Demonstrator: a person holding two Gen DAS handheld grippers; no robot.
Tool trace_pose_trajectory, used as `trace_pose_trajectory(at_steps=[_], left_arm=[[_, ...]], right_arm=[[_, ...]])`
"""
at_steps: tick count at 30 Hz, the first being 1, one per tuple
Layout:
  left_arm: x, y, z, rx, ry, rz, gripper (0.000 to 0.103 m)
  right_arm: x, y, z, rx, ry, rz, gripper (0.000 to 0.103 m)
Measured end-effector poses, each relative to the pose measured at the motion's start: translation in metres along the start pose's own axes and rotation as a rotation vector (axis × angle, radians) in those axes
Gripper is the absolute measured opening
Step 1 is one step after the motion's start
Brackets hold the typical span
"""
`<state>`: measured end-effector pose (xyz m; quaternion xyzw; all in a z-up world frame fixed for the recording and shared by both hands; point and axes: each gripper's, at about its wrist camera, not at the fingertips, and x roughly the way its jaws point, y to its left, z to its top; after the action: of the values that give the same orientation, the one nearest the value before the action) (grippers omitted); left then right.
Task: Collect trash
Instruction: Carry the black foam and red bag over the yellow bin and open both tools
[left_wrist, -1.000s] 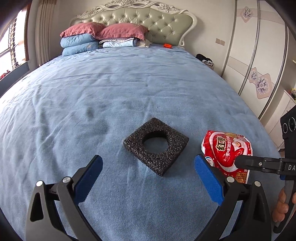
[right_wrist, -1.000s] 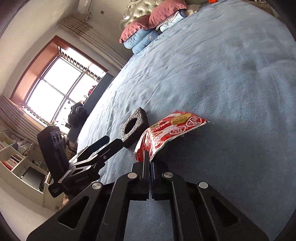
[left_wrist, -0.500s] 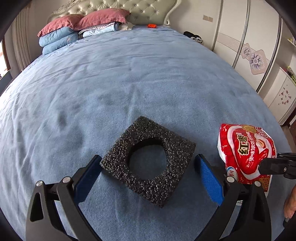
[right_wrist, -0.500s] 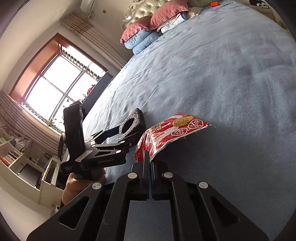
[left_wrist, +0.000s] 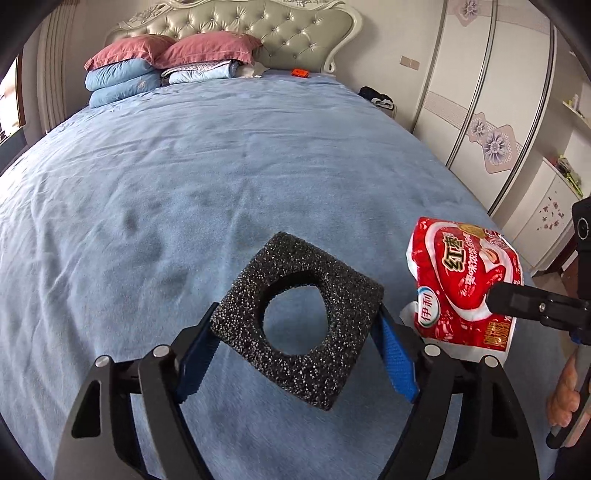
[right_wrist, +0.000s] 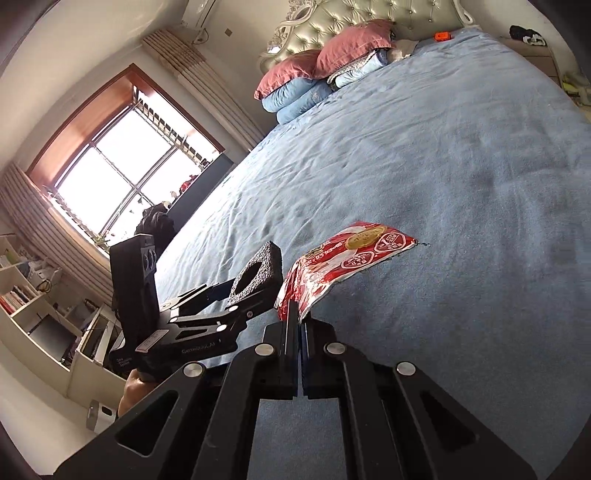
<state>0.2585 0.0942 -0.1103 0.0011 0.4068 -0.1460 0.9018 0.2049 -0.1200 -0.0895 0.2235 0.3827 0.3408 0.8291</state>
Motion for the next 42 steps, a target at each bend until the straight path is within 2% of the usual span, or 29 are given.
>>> trace_pose_trajectory(at_steps=[6,11,16,23,29,36,42], left_arm=[[-0.043,-0.055,-0.018,0.064,-0.031,-0.036,0.080],[-0.063,-0.111,-0.033,0.105,-0.042,-0.077,0.080],[-0.068,-0.172,-0.044,0.123,-0.030,-0.172,0.080],[-0.054,-0.271,-0.061,0.203,0.027,-0.309,0.080],[-0.039,-0.361,-0.079,0.307,0.077,-0.394,0.080],[-0.015,-0.454,-0.101,0.439,0.154,-0.464,0.080],[0.013,-0.514,-0.119,0.532,0.213,-0.488,0.080]], right_arm=[[-0.070,0.013,-0.025,-0.046,-0.090,-0.036,0.002],[-0.137,0.003,-0.062,-0.051,-0.129,-0.086,0.002],[-0.206,-0.014,-0.097,-0.035,-0.176,-0.138,0.002],[-0.293,-0.040,-0.144,-0.012,-0.257,-0.264,0.002],[-0.356,-0.066,-0.174,0.036,-0.336,-0.364,0.002],[-0.412,-0.105,-0.212,0.125,-0.398,-0.461,0.002],[-0.446,-0.147,-0.250,0.234,-0.415,-0.521,0.002]])
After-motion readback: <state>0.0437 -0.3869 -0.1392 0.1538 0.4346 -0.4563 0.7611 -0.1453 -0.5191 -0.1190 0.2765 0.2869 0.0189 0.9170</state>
